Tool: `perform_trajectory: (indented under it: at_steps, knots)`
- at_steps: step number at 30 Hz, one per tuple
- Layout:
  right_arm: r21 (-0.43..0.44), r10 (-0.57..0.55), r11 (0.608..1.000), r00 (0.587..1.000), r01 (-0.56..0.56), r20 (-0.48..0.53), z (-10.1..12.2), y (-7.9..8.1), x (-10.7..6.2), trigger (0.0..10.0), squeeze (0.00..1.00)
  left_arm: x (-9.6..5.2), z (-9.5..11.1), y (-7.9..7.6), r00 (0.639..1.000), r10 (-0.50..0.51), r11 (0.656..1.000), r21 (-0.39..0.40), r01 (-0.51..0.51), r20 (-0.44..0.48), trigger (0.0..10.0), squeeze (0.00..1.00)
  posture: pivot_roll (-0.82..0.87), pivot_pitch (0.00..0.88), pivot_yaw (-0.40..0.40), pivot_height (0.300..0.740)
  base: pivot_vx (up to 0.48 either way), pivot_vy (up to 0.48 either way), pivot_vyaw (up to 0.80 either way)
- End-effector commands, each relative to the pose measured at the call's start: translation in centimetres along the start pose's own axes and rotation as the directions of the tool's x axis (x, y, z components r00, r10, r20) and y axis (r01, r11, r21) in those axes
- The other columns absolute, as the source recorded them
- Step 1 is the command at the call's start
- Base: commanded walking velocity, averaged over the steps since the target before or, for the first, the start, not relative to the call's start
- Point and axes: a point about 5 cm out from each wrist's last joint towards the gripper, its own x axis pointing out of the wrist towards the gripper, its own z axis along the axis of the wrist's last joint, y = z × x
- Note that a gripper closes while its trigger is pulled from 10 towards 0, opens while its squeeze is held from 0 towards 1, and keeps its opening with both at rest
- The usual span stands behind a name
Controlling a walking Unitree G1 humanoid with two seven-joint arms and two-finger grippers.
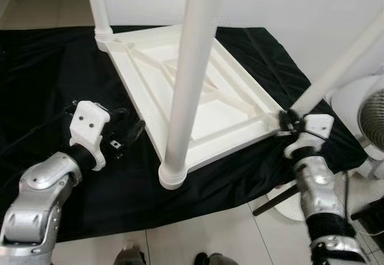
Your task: Building children table
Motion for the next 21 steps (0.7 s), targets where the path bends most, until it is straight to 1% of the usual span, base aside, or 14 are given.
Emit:
perform_trajectory:
  at_steps: [1, 2, 3, 4, 5, 6, 7, 9, 10, 13, 14, 16, 19, 21]
  knots:
    - [0.018, 0.043, 0.999, 0.999, -0.043, -0.007, -0.1, 1.1, -0.2, 10.0, 0.00, 0.5, -0.9, -0.4, 0.999, -0.045, 0.997, 0.055, 0.046, -0.015, 10.0, 0.00, 0.16, 0.119, -0.093, 0.740, 0.000, 0.000, 0.00]
    - [0.018, 0.043, 0.999, 0.999, -0.043, -0.007, -0.1, 1.1, -0.2, 10.0, 0.00, 0.5, -0.9, -0.4, 0.999, -0.045, 0.997, 0.055, 0.046, -0.015, 10.0, 0.00, 0.16, 0.119, -0.093, 0.740, 0.000, 0.000, 0.00]
    - [0.039, 0.064, 0.997, 0.998, -0.063, -0.004, -0.1, 2.0, -0.3, 10.0, 0.00, 1.0, -1.3, -0.5, 0.997, -0.076, 0.993, 0.089, 0.078, -0.022, 10.0, 0.00, 0.16, 0.120, -0.093, 0.740, 0.000, 0.000, 0.00]
    - [0.039, 0.064, 0.997, 0.998, -0.063, -0.004, -0.1, 2.0, -0.3, 10.0, 0.00, 1.0, -1.3, -0.5, 0.997, -0.076, 0.993, 0.089, 0.078, -0.022, 10.0, 0.00, 0.16, 0.120, -0.093, 0.740, 0.000, 0.000, 0.00]
    - [0.057, 0.082, 0.995, 0.997, -0.081, 0.000, -0.1, 2.7, -0.4, 10.0, 0.00, 1.5, -1.7, -0.5, 0.995, -0.097, 0.987, 0.127, 0.100, -0.026, 10.0, 0.00, 0.16, 0.120, -0.092, 0.740, 0.000, 0.000, 0.00]
    - [0.068, 0.092, 0.993, 0.996, -0.092, 0.002, -0.1, 3.3, -0.6, 10.0, 0.00, 1.9, -1.8, -0.4, 0.992, -0.121, 0.983, 0.137, 0.124, -0.031, 10.0, 0.00, 0.14, 0.120, -0.082, 0.740, 0.000, 0.000, 0.00]
    - [0.068, 0.092, 0.993, 0.996, -0.092, 0.002, -0.1, 3.3, -0.6, 10.0, 0.00, 1.9, -1.8, -0.4, 0.992, -0.121, 0.983, 0.137, 0.124, -0.031, 10.0, 0.00, 0.14, 0.120, -0.082, 0.740, 0.000, 0.000, 0.00]
    - [0.078, 0.097, 0.992, 0.995, -0.097, 0.003, -0.1, 3.9, -1.0, 10.0, 0.00, 2.3, -1.9, -0.4, 0.987, -0.159, 0.977, 0.137, 0.162, -0.035, 10.0, 0.00, 0.13, 0.120, -0.072, 0.740, 0.000, 0.000, 0.00]
    - [0.080, 0.096, 0.992, 0.995, -0.096, 0.003, -0.1, 3.9, -1.1, 10.0, 0.00, 2.5, -2.0, -0.4, 0.984, -0.174, 0.975, 0.134, 0.177, -0.035, 10.0, 0.00, 0.13, 0.120, -0.072, 0.740, 0.000, 0.000, 0.00]
    - [0.086, 0.080, 0.993, 0.997, -0.080, 0.002, 0.0, 3.8, -1.5, 10.0, 0.00, 2.9, -2.2, -0.3, 0.979, -0.197, 0.966, 0.159, 0.202, -0.049, 10.0, 0.00, 0.12, 0.121, -0.065, 0.740, 0.000, 0.000, 0.00]
    - [0.086, 0.080, 0.993, 0.997, -0.080, 0.002, 0.0, 3.8, -1.5, 10.0, 0.00, 2.9, -2.2, -0.3, 0.979, -0.197, 0.966, 0.159, 0.202, -0.049, 10.0, 0.00, 0.12, 0.121, -0.065, 0.740, 0.000, 0.000, 0.00]
    - [0.087, 0.060, 0.994, 0.998, -0.060, 0.003, 0.3, 3.5, -1.8, 10.0, 0.00, 3.5, -2.2, -0.1, 0.979, -0.200, 0.960, 0.189, 0.205, -0.044, 10.0, 0.00, 0.11, 0.122, -0.056, 0.740, 0.000, 0.000, 0.00]
    - [0.089, 0.052, 0.995, 0.999, -0.052, 0.005, 0.4, 3.4, -1.9, 10.0, 0.00, 3.7, -2.2, 0.0, 0.980, -0.196, 0.959, 0.198, 0.200, -0.040, 10.0, 0.00, 0.11, 0.123, -0.055, 0.740, 0.000, 0.000, 0.00]
    - [0.092, 0.031, 0.995, 0.999, -0.031, 0.008, 0.7, 3.1, -1.9, 10.0, 0.00, 4.4, -2.3, 0.2, 0.981, -0.190, 0.958, 0.211, 0.193, -0.035, 10.0, 0.00, 0.11, 0.122, -0.058, 0.740, 0.000, 0.000, 0.00]
